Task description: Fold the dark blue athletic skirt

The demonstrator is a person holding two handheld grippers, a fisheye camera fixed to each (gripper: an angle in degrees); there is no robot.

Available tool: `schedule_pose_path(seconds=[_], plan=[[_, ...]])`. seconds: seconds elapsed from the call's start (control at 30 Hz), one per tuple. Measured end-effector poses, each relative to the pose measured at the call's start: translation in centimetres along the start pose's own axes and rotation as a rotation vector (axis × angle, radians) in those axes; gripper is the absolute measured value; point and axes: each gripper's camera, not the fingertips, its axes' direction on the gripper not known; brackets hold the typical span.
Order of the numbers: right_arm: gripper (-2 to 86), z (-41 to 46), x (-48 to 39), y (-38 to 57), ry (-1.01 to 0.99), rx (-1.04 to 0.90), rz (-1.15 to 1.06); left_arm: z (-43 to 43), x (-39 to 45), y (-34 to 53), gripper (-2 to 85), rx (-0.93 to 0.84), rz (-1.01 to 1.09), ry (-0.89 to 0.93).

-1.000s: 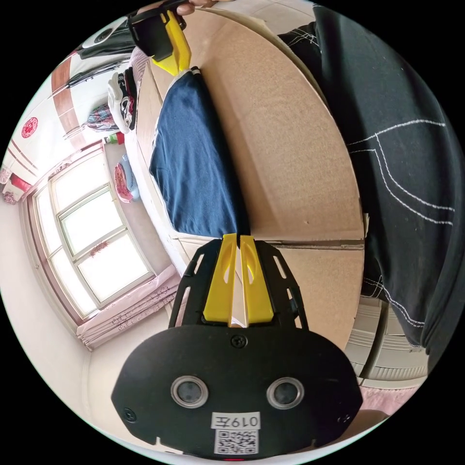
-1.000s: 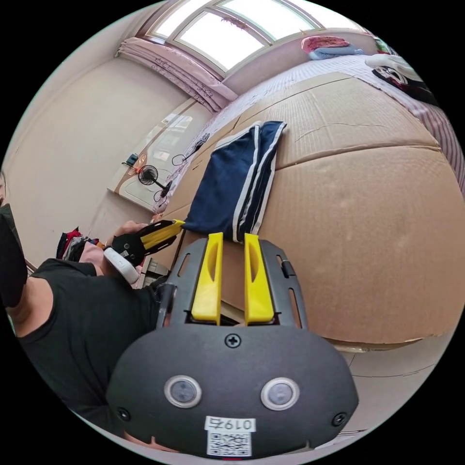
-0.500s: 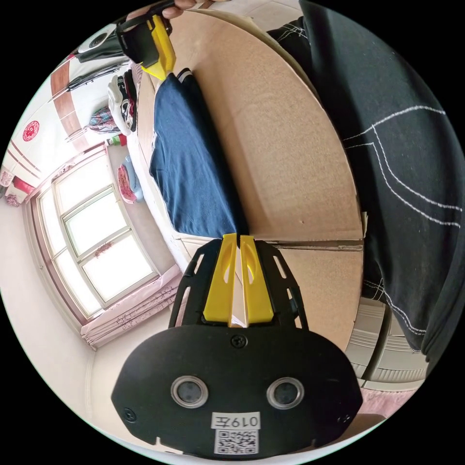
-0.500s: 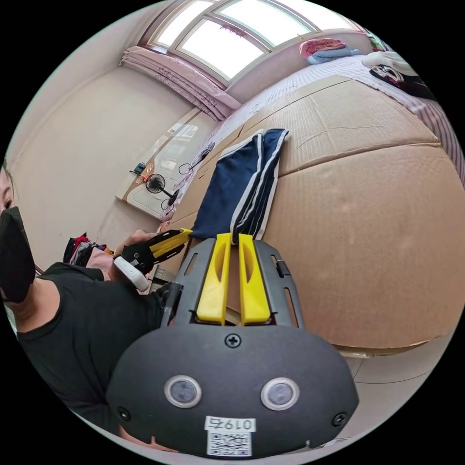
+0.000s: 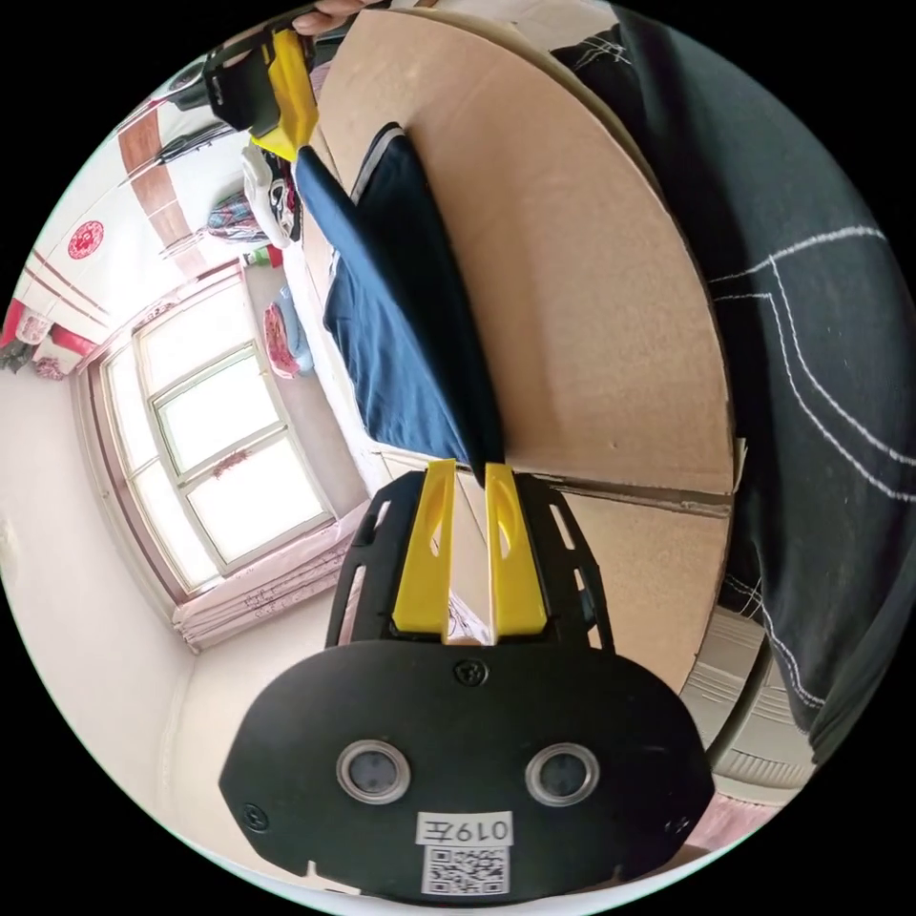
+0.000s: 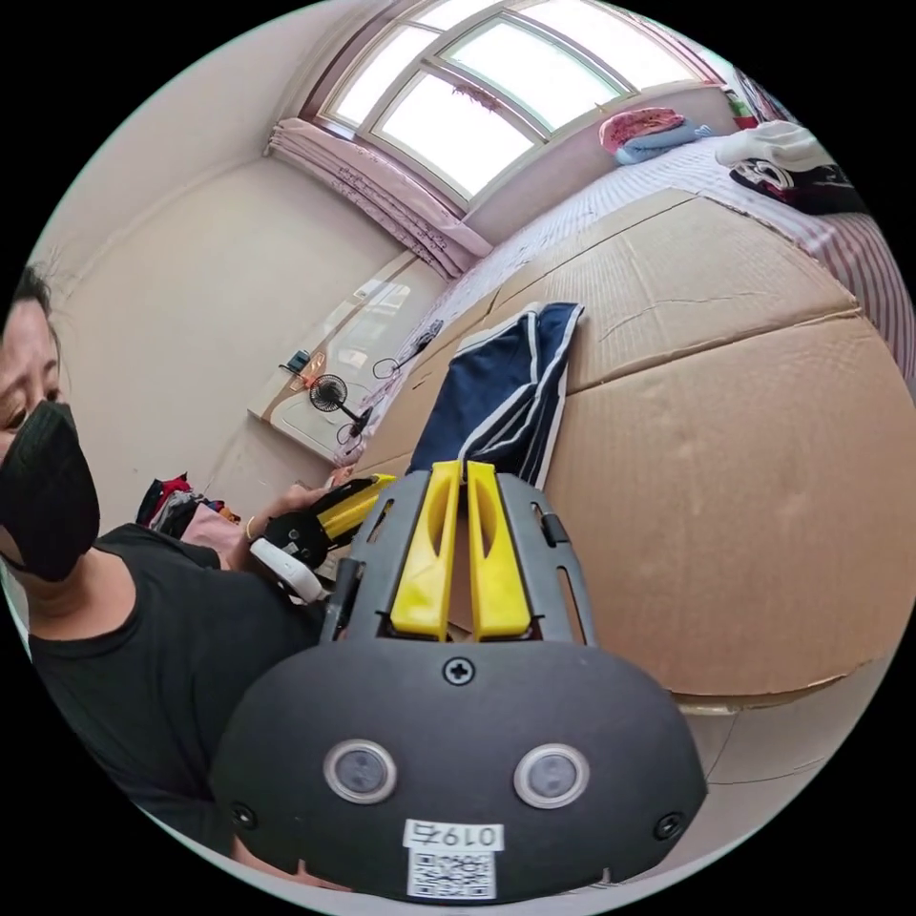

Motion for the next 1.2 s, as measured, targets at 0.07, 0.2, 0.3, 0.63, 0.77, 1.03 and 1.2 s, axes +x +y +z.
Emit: schedule_pose_path(seconds=[0.07,0.2,0.3,0.63,0.77,1.03,1.2], plan=[[-0.1,-0.6,-0.4,-0.4,-0.041,0.034,-0.01,0.0,0.1,-0.1,4.0,0.001,-0.02,0.02],[-0.1,-0.7,-0.7,-1.1,-0.058,0.046,-0.021,0.2,-0.1,0.0,5.2,0.001,-0.065,0.057],[-0.3,-0.9,-1.0,-1.5,-0.084,0.069,-0.026,0.3,-0.6,0.1,6.0,-0.004,-0.126,0.092],[-0.6,-1.7,-0.9,-2.2,-0.06,0.095,-0.037,0.7,-1.1,0.0,6.4,-0.046,-0.259,0.171],[0.0,0.5,-0.1,-1.1,0.0,-0.024,-0.011,0.5,0.0,-0.7,4.0,-0.049,-0.199,0.128],[4.3,2.4,1.6,1.5,0.015,-0.106,0.074,0.4,0.4,-1.1,2.1,-0.045,-0.172,0.117],[4.8,3.2,1.7,1.8,0.03,-0.117,0.085,0.3,0.5,-1.4,2.5,-0.043,-0.168,0.115]])
